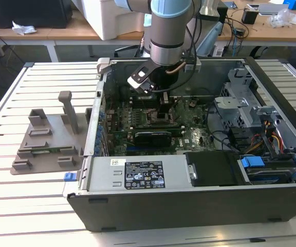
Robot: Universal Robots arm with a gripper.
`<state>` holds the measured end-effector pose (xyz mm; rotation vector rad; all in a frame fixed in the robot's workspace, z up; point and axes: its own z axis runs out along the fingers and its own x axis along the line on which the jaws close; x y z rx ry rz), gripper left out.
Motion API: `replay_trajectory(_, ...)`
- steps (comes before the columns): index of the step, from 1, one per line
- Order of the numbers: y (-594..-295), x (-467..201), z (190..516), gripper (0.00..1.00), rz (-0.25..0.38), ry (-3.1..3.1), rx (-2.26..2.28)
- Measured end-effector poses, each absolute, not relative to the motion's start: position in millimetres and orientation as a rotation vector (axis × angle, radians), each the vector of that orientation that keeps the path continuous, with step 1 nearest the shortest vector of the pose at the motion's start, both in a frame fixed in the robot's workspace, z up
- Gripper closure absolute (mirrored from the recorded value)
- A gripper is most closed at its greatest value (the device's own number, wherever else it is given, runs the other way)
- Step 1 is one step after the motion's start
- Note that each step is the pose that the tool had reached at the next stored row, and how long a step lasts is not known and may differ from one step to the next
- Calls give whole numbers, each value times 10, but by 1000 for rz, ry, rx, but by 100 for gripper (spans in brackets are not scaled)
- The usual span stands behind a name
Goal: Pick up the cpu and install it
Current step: 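Place the cpu into insertion slot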
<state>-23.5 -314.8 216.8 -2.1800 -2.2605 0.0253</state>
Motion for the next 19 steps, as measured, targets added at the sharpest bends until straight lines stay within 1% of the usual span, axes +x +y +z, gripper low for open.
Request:
replay_trajectory(4,-3152,-235,2167,58,25,-2260,-2180)
replay_trajectory(5,-3152,-235,2167,52,25,-2260,-2180)
replay_trajectory(10,-3152,-234,2104,52,28,-2261,-2181)
replay_trajectory(16,-3152,-235,2102,51,28,-2261,-2181)
replay_trajectory(17,-3152,-235,2101,44,28,-2261,-2181)
replay_trajectory(19,-3144,-235,2084,44,28,-2261,-2181)
